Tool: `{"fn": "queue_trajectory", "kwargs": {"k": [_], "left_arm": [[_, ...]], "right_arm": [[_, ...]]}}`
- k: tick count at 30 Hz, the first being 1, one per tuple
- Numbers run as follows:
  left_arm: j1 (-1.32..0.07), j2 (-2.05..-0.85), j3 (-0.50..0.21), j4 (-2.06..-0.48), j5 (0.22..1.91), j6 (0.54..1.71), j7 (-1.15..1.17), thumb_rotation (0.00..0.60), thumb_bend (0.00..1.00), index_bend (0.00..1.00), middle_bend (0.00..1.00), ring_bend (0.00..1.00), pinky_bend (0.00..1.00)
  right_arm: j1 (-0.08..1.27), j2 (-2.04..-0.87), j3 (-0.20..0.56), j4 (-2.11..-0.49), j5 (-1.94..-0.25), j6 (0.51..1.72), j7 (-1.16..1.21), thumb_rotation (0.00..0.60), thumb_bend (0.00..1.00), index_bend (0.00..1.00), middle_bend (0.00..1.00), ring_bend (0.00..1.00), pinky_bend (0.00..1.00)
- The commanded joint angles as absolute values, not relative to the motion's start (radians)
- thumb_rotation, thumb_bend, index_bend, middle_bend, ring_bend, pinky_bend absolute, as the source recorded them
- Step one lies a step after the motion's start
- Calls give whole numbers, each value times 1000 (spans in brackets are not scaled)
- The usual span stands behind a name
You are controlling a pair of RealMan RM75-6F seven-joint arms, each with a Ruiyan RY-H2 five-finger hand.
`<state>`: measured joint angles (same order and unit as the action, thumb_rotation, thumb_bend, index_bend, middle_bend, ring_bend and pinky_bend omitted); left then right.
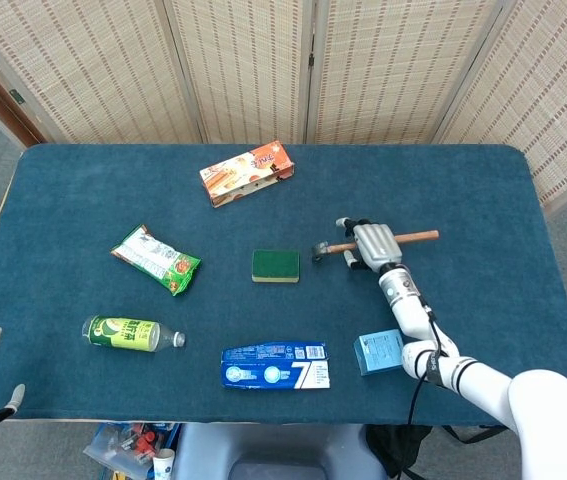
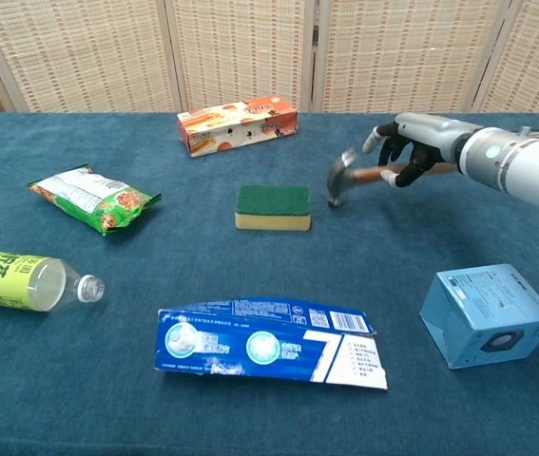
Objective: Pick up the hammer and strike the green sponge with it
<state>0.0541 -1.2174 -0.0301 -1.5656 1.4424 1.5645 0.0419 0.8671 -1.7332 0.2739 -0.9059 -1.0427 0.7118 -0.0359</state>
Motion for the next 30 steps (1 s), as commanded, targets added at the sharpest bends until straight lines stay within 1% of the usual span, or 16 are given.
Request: {"fn": "queue_trajectory", "kwargs": {"k": [1, 5, 8, 12, 13, 15, 16, 20, 25, 30], "left_arm": [[54, -1218, -31, -1566, 1442, 1565, 41, 600, 305, 0, 0, 0, 0], [51, -1216, -32, -1567, 1446, 1563, 41, 600, 306, 0, 0, 0, 0], [47, -1216, -35, -1568, 1447, 1561, 41, 600, 306, 0, 0, 0, 0], [39, -1214, -40, -1571, 1448, 1554, 45, 600, 305, 0, 0, 0, 0], [36, -1213, -41, -1573, 1449, 1553, 46, 600, 305, 0, 0, 0, 0], [32, -1212, -44, -1576, 1451, 1551, 47, 600, 305, 0, 0, 0, 0], [30, -1212, -45, -1577, 1451, 1550, 48, 600, 305, 0, 0, 0, 0], [16, -1212, -48, -1584, 1457, 1536, 62, 600, 305, 0, 0, 0, 0], [-1, -1217, -53, -1605, 1470, 1530, 85, 600, 306, 0, 0, 0, 0], [-14, -1221, -54, -1624, 1479, 1526, 109, 600, 306, 0, 0, 0, 0]], "right_arm": [[841, -1713, 272, -924, -1065, 753, -14, 600, 237, 0, 89, 15, 137], [792, -1644, 263, -997, -1099, 812, 10, 600, 230, 0, 79, 13, 136], [731, -1563, 247, -1095, -1130, 887, 19, 600, 230, 0, 85, 13, 136], [630, -1440, 214, -1241, -1164, 1001, 8, 600, 232, 0, 155, 23, 135], [597, -1404, 202, -1282, -1170, 1036, 1, 600, 238, 7, 190, 45, 135], [538, -1343, 181, -1349, -1170, 1091, -13, 600, 247, 36, 238, 84, 135], [509, -1317, 174, -1379, -1169, 1122, -15, 600, 251, 69, 261, 103, 135], [379, -1216, 129, -1492, -1202, 1260, 14, 600, 257, 155, 307, 141, 135], [247, -1161, 67, -1545, -1295, 1415, 78, 600, 284, 182, 331, 165, 135], [148, -1147, 21, -1554, -1377, 1539, 123, 600, 284, 218, 355, 190, 135]]}}
